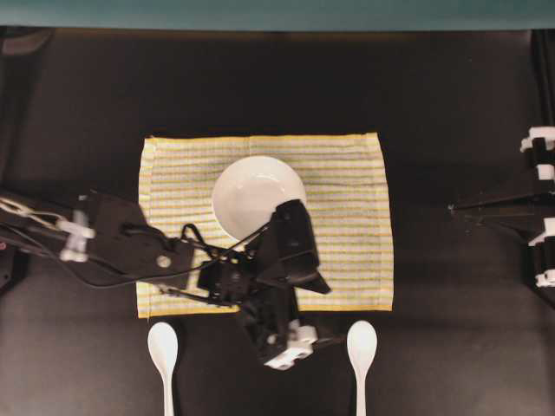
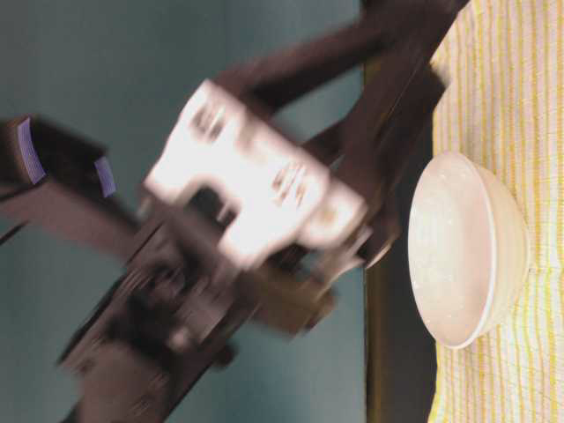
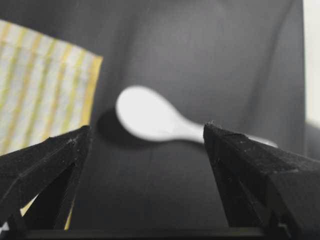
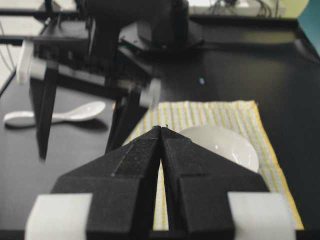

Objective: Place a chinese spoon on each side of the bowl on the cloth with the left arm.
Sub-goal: 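Lower the left gripper and grasp the right spoon's bowl end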

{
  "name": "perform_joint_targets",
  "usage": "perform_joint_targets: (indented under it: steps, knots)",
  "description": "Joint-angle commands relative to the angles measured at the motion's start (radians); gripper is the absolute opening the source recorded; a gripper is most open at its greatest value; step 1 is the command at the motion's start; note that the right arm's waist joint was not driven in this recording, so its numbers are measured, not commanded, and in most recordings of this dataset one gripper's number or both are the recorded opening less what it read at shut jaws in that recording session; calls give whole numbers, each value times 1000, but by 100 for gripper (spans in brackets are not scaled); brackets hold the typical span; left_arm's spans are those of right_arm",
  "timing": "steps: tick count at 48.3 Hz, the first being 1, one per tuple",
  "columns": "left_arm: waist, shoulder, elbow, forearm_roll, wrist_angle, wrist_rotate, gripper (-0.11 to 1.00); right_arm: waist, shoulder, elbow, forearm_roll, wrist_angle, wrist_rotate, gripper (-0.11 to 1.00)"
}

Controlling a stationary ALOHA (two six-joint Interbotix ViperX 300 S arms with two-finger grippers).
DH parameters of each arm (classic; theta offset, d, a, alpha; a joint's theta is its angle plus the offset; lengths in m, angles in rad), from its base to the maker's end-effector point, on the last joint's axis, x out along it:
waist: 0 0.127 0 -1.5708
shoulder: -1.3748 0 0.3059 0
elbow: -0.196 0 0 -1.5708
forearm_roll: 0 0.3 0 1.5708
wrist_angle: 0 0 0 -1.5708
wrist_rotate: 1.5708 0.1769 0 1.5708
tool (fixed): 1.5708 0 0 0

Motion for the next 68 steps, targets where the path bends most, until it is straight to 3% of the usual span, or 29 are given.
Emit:
perform_joint_targets:
  steps: [1,23,47,54,61,68]
  knots:
    - [0,34,-32,3,-54,-28,87,0,-2,-9,2,-6,8,0]
    - [-5,229,-129,2,-94,-55,87,0,-5,-11,2,-3,5,0]
    - [-6,276,-140,3,-94,-54,84,0,-6,-9,2,-3,5,0]
    - [-6,284,-149,3,-94,-51,77,0,-6,-8,2,3,5,0]
    - [-5,285,-160,2,-94,-46,62,0,-5,-8,2,5,5,0]
    - [-6,285,-167,3,-92,-43,33,0,-5,-8,2,5,5,0]
